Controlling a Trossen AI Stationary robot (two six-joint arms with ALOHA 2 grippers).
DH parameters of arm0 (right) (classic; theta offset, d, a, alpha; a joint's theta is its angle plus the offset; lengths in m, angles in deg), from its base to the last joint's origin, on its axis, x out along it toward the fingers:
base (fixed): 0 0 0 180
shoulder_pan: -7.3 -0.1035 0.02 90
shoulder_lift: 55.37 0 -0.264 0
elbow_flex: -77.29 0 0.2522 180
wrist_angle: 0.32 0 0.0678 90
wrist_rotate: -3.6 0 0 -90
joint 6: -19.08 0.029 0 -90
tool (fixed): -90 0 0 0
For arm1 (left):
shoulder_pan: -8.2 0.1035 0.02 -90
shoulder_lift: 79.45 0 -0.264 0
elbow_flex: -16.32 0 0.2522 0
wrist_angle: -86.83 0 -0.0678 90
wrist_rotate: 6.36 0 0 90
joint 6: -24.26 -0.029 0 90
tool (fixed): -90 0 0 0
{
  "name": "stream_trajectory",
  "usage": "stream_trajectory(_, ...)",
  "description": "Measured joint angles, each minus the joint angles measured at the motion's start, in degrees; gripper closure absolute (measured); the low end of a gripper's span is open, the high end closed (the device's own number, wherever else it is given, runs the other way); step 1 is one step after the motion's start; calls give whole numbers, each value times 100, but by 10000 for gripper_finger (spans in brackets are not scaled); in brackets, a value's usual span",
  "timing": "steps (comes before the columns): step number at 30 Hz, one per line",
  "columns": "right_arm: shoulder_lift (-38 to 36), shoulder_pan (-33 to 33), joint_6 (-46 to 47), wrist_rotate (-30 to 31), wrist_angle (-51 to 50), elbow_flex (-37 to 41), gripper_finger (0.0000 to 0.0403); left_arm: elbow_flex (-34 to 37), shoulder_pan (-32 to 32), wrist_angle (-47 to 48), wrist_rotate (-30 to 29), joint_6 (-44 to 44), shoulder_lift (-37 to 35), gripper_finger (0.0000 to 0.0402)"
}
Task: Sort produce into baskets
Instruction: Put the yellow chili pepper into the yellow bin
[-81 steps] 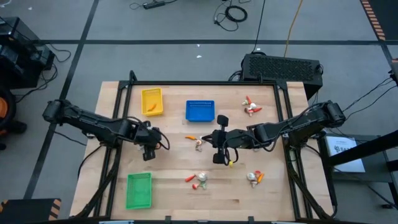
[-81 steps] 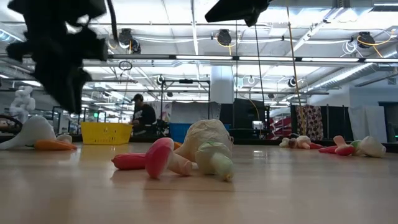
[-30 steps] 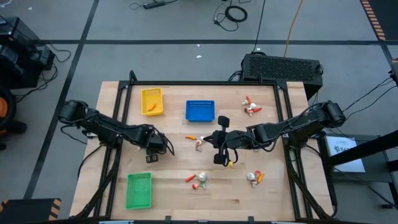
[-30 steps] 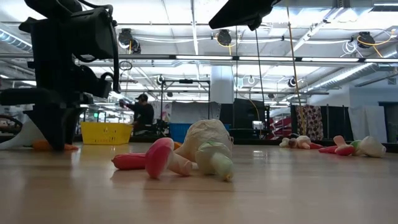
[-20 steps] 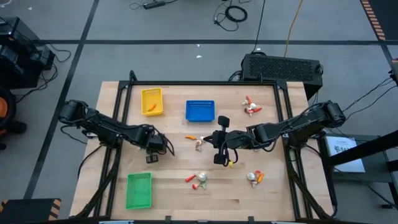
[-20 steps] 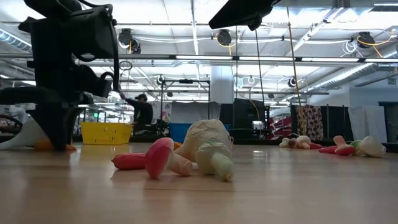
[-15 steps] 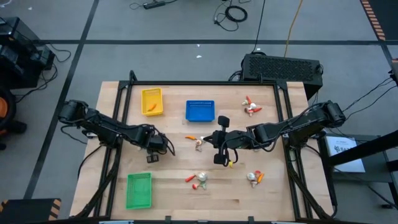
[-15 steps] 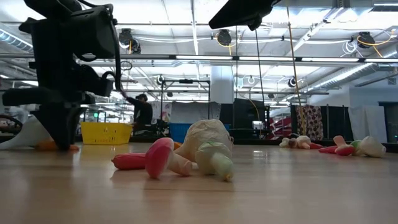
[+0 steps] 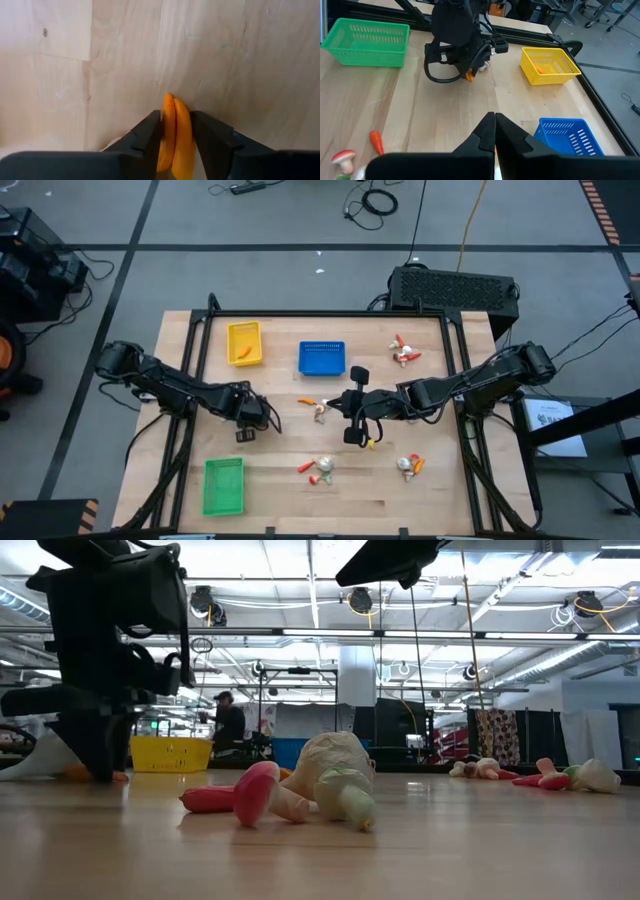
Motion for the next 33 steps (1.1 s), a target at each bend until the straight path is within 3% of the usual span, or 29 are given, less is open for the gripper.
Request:
stream_trajectory(6, 0, -1, 0, 1, 0, 0, 403, -138, -14, -4, 3, -113, -187, 253)
stream_trajectory(13, 0, -1, 11, 1, -17, 0, 403, -151, -19, 294, 527, 53, -260, 253)
stream_trajectory(33, 0, -1, 18, 1, -26, 0, 403, 94, -10, 248, 511, 241, -266, 253)
